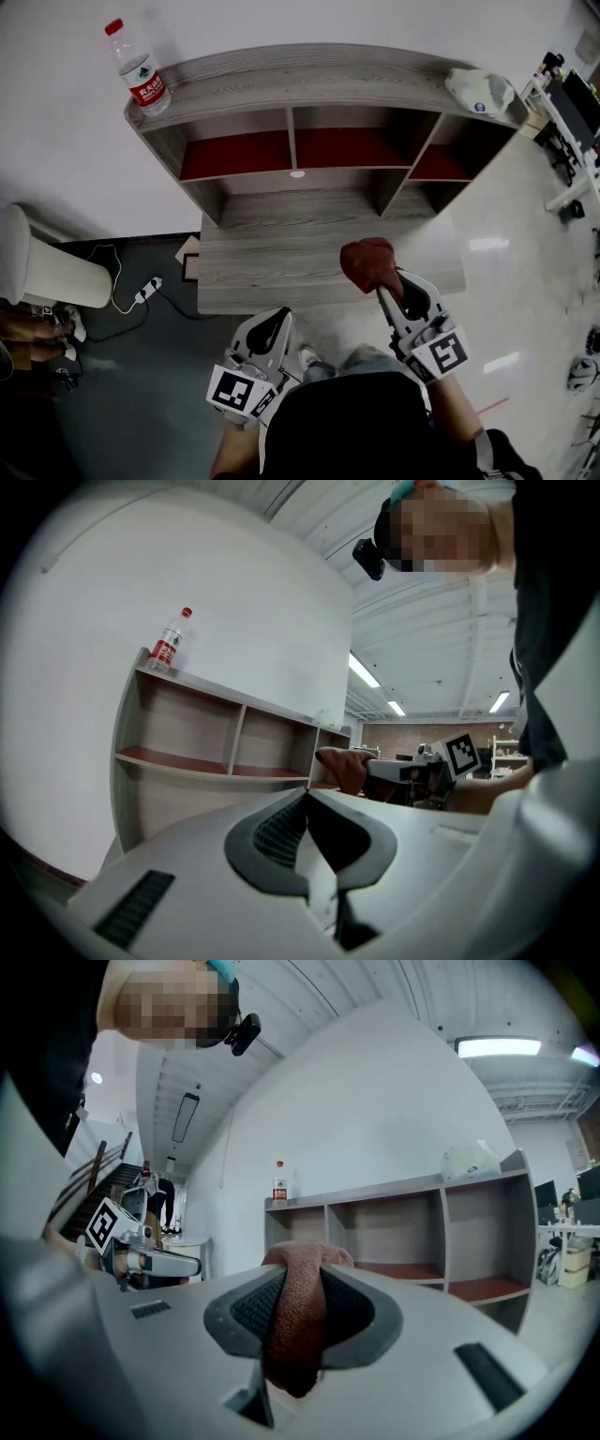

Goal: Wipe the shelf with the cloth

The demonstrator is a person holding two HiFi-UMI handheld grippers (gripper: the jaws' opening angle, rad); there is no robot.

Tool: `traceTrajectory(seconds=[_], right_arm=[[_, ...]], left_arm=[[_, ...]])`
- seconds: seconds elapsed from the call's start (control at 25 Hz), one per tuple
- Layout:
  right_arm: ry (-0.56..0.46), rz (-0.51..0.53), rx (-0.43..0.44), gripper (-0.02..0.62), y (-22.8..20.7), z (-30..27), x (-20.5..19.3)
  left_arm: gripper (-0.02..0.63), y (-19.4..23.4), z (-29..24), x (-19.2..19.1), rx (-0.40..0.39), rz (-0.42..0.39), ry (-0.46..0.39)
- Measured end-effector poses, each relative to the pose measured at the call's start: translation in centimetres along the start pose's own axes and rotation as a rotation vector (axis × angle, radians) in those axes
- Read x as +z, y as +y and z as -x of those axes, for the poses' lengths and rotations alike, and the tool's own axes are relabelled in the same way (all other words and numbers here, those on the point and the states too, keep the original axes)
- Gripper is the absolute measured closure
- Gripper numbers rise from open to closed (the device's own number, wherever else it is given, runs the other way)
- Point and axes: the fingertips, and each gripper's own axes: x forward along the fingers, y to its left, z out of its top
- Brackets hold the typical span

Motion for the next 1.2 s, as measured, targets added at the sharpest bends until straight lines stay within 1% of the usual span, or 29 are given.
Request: traceTrajectory(seconds=[0.12, 0.28, 0.52, 0.68, 0.92, 1.2], right_arm=[[0.013, -0.009, -0.029, 0.506, -0.2, -0.7, -0.4], [0.031, -0.021, -0.056, 0.506, -1.6, -1.9, -0.7], [0.031, -0.034, -0.059, 0.506, -5.2, -5.6, -0.7], [0.038, -0.053, -0.045, 0.506, -8.4, -8.2, -0.6], [0.041, -0.066, -0.004, 0.506, -13.1, -11.7, -0.4], [0.054, -0.069, 0.061, 0.506, -16.6, -15.1, -0.6]], left_arm=[[0.598, 1.1, 0.2, -0.5, -0.011, 0.006, 0.010], [0.598, 2.2, -0.5, -0.7, -0.015, 0.019, 0.016], [0.598, 4.3, -4.2, -0.3, -0.007, 0.013, 0.029], [0.598, 5.8, -7.8, 0.6, 0.008, 0.000, 0.033], [0.598, 7.5, -13.6, 2.5, 0.055, -0.010, 0.025], [0.598, 8.1, -18.0, 3.2, 0.124, -0.020, 0.029]])
